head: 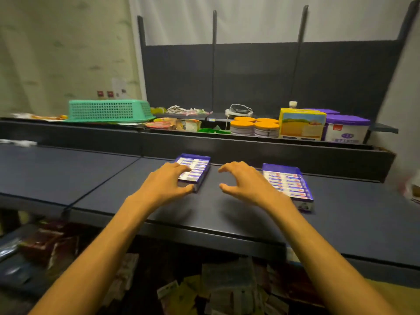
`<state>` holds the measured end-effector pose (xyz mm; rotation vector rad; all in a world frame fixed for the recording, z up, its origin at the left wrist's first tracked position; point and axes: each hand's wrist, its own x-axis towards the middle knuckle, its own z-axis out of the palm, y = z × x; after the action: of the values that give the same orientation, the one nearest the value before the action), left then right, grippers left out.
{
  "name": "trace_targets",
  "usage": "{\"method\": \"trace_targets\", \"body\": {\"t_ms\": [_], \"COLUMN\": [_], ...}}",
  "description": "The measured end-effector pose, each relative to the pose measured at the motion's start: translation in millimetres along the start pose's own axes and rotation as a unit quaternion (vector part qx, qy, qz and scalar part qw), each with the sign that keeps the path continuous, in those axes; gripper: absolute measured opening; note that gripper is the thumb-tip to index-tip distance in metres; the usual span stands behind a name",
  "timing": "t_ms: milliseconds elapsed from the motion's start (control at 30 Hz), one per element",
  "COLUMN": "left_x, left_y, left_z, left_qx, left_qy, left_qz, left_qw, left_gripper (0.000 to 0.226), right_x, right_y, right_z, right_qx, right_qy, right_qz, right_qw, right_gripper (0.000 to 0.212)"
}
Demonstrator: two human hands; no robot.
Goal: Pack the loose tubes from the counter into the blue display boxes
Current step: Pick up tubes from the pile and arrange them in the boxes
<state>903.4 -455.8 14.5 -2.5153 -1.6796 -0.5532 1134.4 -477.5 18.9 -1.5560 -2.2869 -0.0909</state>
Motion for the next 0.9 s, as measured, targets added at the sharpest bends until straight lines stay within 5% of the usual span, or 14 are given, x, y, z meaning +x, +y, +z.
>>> {"method": "trace_targets", "body": {"t_ms": [500, 900], "left_x": [-162, -178], "left_y": [-361, -560], "left_z": [-105, -123], "left_qx": [0.069, 0.078], "left_qy": [0.005, 0.007], "left_qz": [-0.137, -0.196], "left_qw": [0.988, 0.977], "left_gripper": [0.057, 0.056], "right_x": [180, 322], "right_y": [-336, -488], "right_z": [132, 223], "right_qx": [0.026, 0.039], "right_qy": [-0.049, -0.050], "right_qz": [-0.135, -0.195], "right_qw": [0.989, 0.979], "right_gripper": [0.048, 0.049]}}
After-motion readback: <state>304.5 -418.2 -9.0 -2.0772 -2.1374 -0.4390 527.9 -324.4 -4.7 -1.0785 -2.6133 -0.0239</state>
